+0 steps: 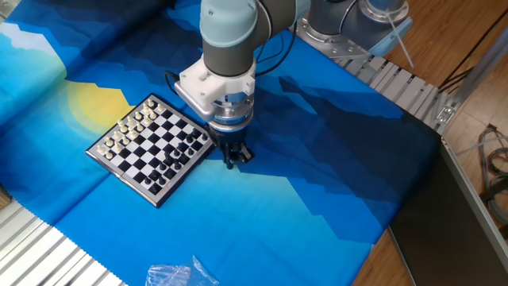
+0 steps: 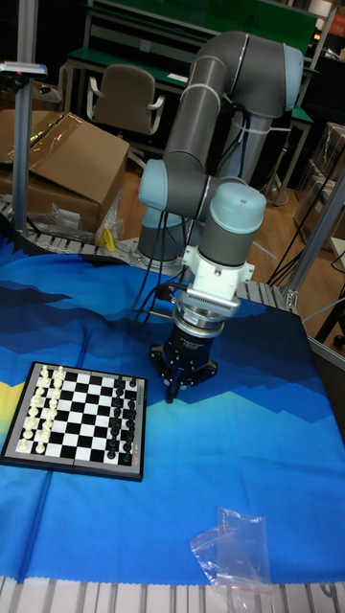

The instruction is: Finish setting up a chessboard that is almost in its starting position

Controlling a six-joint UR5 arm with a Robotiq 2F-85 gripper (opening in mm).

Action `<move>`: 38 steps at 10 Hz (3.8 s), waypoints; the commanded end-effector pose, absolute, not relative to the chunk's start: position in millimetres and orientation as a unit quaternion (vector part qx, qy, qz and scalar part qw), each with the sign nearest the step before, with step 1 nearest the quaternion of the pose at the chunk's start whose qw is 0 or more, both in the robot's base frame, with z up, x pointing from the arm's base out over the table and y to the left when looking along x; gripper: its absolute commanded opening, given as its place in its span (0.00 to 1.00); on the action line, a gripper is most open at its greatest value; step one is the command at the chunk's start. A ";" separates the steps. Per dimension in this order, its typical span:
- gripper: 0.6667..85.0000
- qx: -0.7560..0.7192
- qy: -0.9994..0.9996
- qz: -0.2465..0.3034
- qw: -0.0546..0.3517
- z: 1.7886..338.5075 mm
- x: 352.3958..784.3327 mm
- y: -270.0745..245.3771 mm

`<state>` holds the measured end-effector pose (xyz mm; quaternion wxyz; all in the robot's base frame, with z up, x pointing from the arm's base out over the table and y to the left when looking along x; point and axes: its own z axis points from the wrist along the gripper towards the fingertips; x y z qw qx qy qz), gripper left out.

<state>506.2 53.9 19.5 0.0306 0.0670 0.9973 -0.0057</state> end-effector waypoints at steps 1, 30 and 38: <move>0.00 0.046 0.999 -0.015 0.020 27.8 507.4 43.7; 0.00 -0.035 0.999 -0.037 0.009 50.6 530.5 -12.0; 0.00 -0.031 0.999 -0.025 0.012 46.9 532.6 -12.4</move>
